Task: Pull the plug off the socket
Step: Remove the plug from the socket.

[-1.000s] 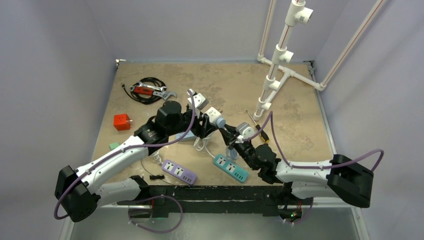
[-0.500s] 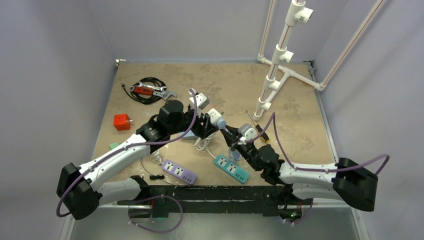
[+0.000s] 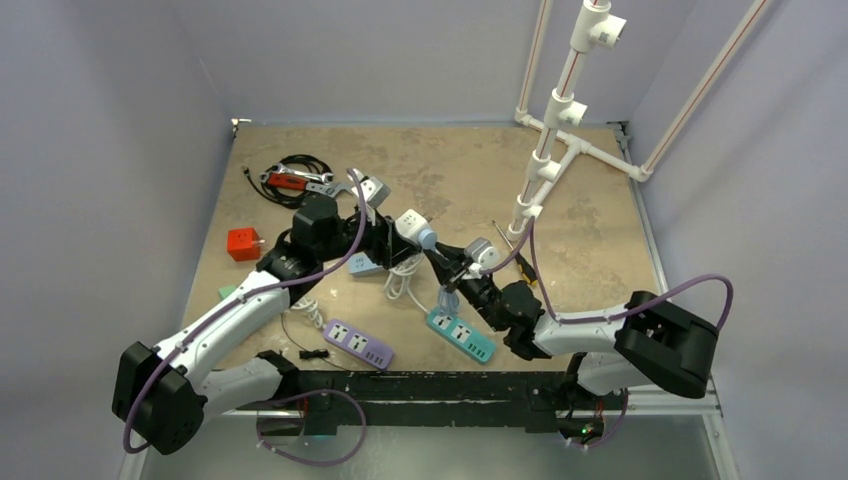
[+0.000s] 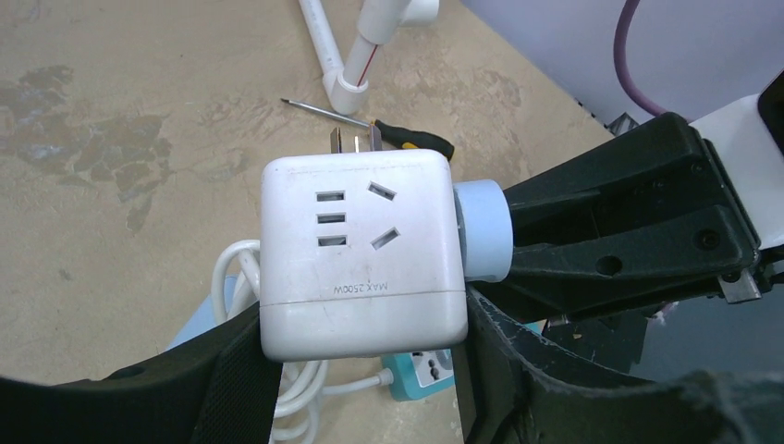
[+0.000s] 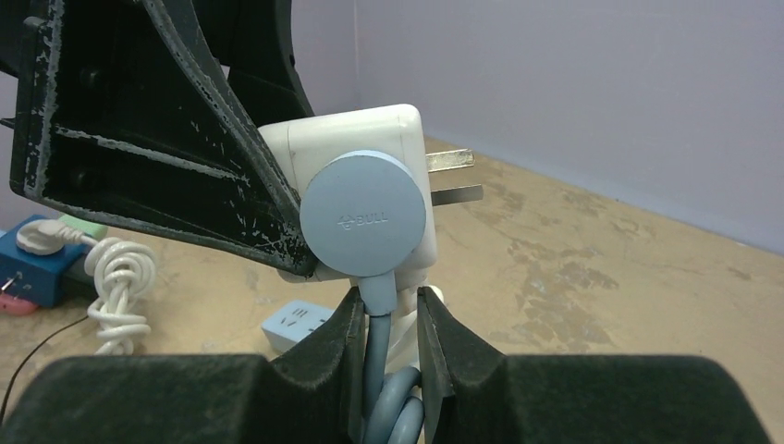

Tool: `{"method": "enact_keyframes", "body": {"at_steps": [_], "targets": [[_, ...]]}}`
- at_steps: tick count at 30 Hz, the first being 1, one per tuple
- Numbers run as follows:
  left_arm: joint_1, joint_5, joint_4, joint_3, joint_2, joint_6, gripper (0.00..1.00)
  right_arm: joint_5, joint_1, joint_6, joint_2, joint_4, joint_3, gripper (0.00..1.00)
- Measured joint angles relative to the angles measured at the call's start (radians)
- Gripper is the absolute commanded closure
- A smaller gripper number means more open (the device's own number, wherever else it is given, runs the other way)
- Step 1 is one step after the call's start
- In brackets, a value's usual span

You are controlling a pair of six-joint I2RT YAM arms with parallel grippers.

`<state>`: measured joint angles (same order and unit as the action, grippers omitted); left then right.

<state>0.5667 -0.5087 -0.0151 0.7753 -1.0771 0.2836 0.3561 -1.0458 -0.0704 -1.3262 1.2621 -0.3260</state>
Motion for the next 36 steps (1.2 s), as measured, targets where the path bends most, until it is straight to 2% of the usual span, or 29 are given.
{"method": "enact_keyframes", "body": {"at_steps": [5,11,20,25,31,36], "targets": [[-0.024,-0.016,-0.043,-0.015,0.001,0.039,1.0,0.004,0.011,0.004,-0.05,0.012,-0.04,1.0],[-0.016,0.029,-0.003,-0.012,0.009,0.008,1.0,-0.007,0.013,0.006,-0.029,-0.031,-0.04,1.0],[0.081,0.151,0.084,0.058,-0.006,-0.017,1.0,-0.058,0.013,0.006,0.226,-0.159,0.052,1.0],[0.098,0.174,0.089,0.072,-0.043,-0.015,1.0,-0.063,0.023,0.002,0.288,-0.218,0.071,1.0],[0.094,0.161,0.092,0.072,-0.05,-0.014,1.0,-0.064,0.025,0.006,0.275,-0.225,0.071,1.0],[0.02,0.068,0.083,0.053,-0.05,-0.002,1.0,-0.058,0.025,0.02,0.14,-0.115,0.048,1.0]]}}
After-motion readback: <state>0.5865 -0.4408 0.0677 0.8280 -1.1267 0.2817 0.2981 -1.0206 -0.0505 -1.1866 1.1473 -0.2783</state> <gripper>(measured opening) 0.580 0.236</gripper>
